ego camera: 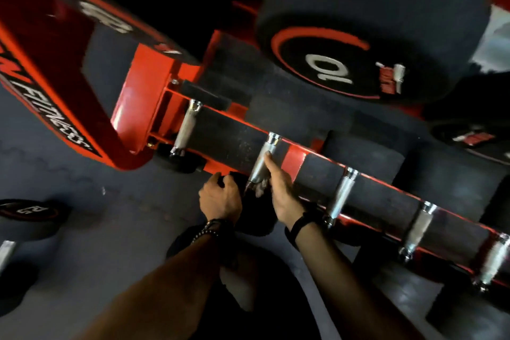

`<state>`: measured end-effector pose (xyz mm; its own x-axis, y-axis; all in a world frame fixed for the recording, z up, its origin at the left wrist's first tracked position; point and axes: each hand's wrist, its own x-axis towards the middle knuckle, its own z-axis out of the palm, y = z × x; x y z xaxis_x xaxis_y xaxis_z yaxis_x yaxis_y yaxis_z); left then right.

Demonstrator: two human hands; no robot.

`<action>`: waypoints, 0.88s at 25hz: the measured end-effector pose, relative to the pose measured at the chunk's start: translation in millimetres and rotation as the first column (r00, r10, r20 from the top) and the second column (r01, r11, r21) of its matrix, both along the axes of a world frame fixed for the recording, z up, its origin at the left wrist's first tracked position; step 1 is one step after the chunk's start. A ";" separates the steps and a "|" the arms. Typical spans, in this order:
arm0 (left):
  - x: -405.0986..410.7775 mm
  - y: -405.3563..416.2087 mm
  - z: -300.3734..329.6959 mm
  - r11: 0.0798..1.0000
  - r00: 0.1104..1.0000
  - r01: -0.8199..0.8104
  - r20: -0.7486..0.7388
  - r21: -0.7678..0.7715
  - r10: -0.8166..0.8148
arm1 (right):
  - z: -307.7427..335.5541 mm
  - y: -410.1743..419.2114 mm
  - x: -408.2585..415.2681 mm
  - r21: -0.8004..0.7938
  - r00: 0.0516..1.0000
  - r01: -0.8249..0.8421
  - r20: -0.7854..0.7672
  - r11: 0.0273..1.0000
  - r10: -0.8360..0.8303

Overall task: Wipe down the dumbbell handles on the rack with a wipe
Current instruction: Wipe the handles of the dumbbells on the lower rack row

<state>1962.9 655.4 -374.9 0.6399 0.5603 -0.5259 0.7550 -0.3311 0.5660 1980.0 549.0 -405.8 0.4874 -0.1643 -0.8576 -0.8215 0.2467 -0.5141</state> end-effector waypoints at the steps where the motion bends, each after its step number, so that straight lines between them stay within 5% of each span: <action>1: 0.4 -0.7 0.8 1.000 1.000 -0.019 0.010 0.012 0.019 | -3.8 -1.8 -0.8 0.067 1.000 0.006 0.026 0.998 -0.007; 5: 3.5 -9.2 3.9 0.997 0.998 -0.063 0.022 0.051 0.062 | -14.5 -17.6 7.1 0.349 1.000 0.000 0.023 0.937 -0.008; 8: 4.3 -8.2 1.5 0.997 0.998 -0.060 0.015 0.043 0.060 | -16.0 -10.2 11.0 0.226 0.991 -0.130 0.006 0.965 0.132; 11: 3.6 -7.5 -0.6 0.998 0.999 -0.052 0.017 0.020 0.052 | -17.6 4.6 11.2 0.033 0.996 -0.084 -0.037 0.996 0.085; 16: 3.0 -0.9 -1.3 1.000 1.000 0.001 -0.007 -0.013 -0.001 | -24.8 10.7 17.9 0.265 0.999 0.033 -0.012 0.964 -0.031; 19: 2.8 1.5 -3.7 0.999 0.999 0.037 0.000 -0.018 -0.038 | -28.1 17.6 16.1 0.139 0.999 0.030 0.039 0.990 -0.035; 22: -0.7 5.0 -8.0 0.998 0.998 0.054 -0.023 -0.034 -0.055 | -24.1 19.3 9.2 -0.156 0.995 -0.057 0.072 0.986 0.069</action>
<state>1962.3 660.4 -382.9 0.6558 0.5070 -0.5593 0.7500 -0.3533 0.5591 1989.1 568.3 -429.9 0.5647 -0.2580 -0.7839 -0.7891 0.1093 -0.6044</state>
